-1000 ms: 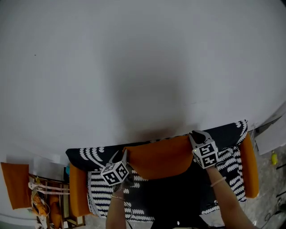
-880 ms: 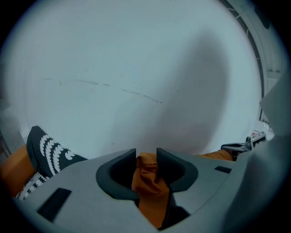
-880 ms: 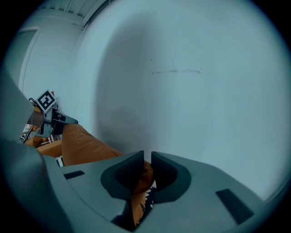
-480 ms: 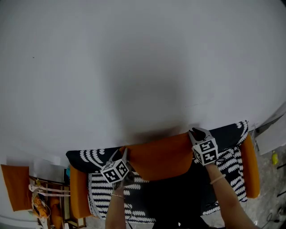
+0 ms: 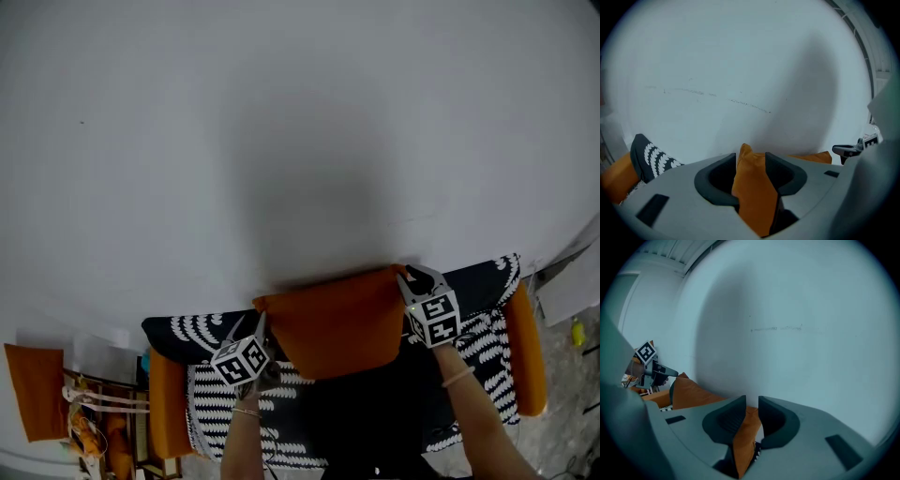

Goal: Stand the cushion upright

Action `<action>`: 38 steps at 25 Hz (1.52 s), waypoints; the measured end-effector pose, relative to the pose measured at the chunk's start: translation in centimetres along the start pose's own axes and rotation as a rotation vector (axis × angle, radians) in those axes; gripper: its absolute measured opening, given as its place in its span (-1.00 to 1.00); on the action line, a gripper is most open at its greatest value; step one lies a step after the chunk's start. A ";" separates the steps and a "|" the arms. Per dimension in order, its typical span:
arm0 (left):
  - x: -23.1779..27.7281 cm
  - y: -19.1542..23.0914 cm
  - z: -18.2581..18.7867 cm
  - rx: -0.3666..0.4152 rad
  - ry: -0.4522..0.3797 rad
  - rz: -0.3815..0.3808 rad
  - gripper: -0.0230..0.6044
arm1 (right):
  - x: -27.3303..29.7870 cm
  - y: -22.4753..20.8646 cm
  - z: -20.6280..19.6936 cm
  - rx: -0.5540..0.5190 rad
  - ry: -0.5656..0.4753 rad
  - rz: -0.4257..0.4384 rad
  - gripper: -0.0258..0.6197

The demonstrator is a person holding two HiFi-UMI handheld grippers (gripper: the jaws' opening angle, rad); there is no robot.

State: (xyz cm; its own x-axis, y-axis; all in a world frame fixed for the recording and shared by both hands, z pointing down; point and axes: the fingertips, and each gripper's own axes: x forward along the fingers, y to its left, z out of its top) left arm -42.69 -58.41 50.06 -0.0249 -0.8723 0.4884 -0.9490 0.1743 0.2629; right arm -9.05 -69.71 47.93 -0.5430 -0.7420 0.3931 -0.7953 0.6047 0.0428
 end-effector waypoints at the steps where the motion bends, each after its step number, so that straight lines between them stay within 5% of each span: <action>1: -0.3 -0.1 0.0 0.002 -0.004 0.000 -0.25 | -0.3 0.0 0.1 0.000 -0.003 0.001 -0.65; 20: -8.4 -5.1 0.9 0.099 -0.120 -0.021 -0.50 | -8.0 4.2 1.4 0.013 -0.061 0.053 -0.77; 29: -13.4 -9.1 0.2 0.182 -0.154 -0.039 -0.83 | -13.4 6.5 2.2 -0.007 -0.111 0.078 -0.88; 38: -18.6 -12.9 -0.9 0.199 -0.170 -0.099 -0.86 | -18.9 8.9 2.7 -0.006 -0.154 0.113 -0.89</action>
State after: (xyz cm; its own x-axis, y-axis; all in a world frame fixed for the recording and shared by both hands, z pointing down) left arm -29.69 -44.02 38.38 0.0344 -0.9477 0.3174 -0.9921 0.0061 0.1256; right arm -6.59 -51.03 38.40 -0.6644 -0.7043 0.2503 -0.7252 0.6884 0.0120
